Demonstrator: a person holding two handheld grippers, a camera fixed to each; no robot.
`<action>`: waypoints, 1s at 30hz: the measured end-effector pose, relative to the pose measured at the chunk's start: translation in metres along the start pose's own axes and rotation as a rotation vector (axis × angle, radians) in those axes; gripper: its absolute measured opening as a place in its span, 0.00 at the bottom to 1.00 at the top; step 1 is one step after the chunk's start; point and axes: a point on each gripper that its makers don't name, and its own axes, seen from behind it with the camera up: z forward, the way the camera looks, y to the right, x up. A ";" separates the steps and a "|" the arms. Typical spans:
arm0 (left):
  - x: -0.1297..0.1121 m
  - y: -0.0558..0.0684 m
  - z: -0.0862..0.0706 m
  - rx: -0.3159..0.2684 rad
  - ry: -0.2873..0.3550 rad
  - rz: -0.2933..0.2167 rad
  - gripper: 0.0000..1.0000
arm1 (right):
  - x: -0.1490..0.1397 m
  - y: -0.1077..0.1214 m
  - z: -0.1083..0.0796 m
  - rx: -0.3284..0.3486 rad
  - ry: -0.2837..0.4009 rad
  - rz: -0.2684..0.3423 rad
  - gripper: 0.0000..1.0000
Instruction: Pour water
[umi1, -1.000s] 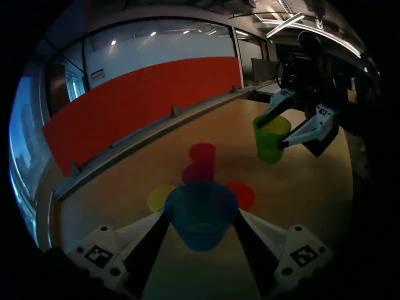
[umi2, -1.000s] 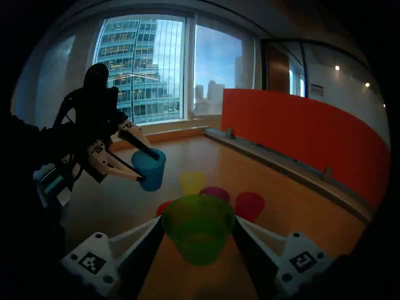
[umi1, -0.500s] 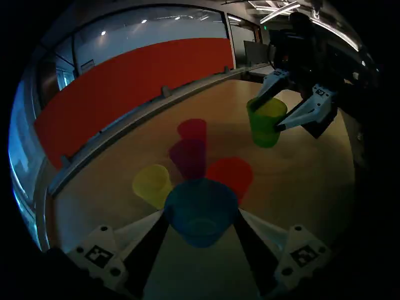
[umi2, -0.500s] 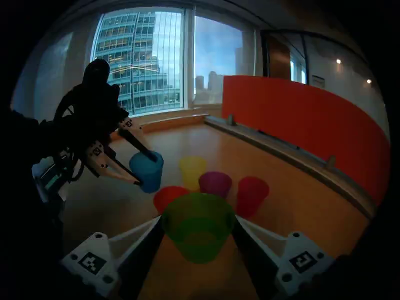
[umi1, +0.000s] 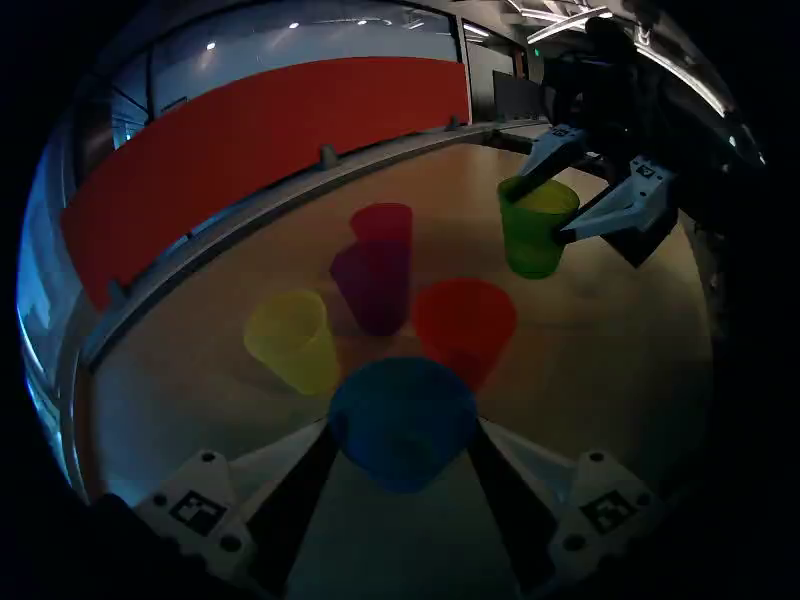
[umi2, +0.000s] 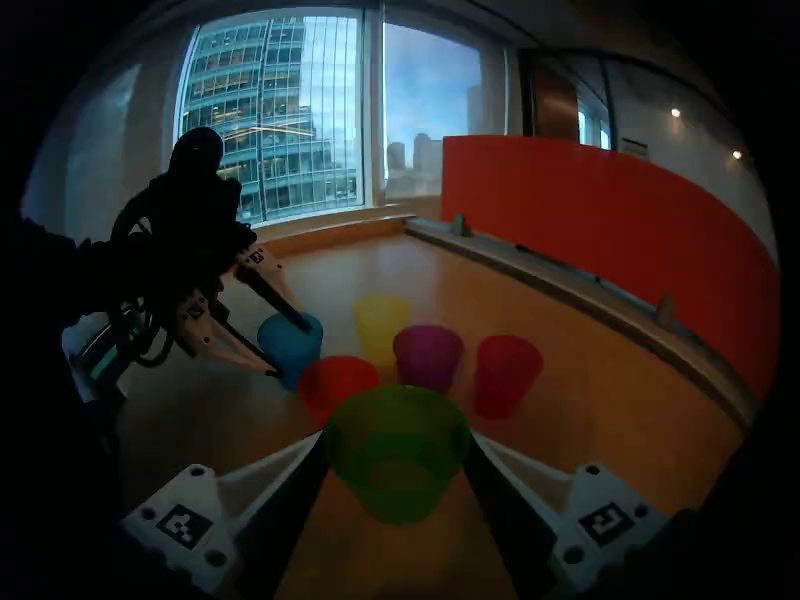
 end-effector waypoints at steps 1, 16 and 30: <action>-0.001 0.000 0.001 -0.002 0.000 -0.002 0.87 | 0.000 0.000 0.001 0.000 -0.001 0.001 0.92; -0.012 0.000 0.003 -0.017 0.009 -0.050 0.87 | -0.005 0.002 0.006 -0.004 -0.018 -0.003 0.92; -0.030 -0.003 0.004 -0.003 -0.035 -0.064 0.91 | -0.011 0.002 0.014 -0.006 -0.027 0.007 0.92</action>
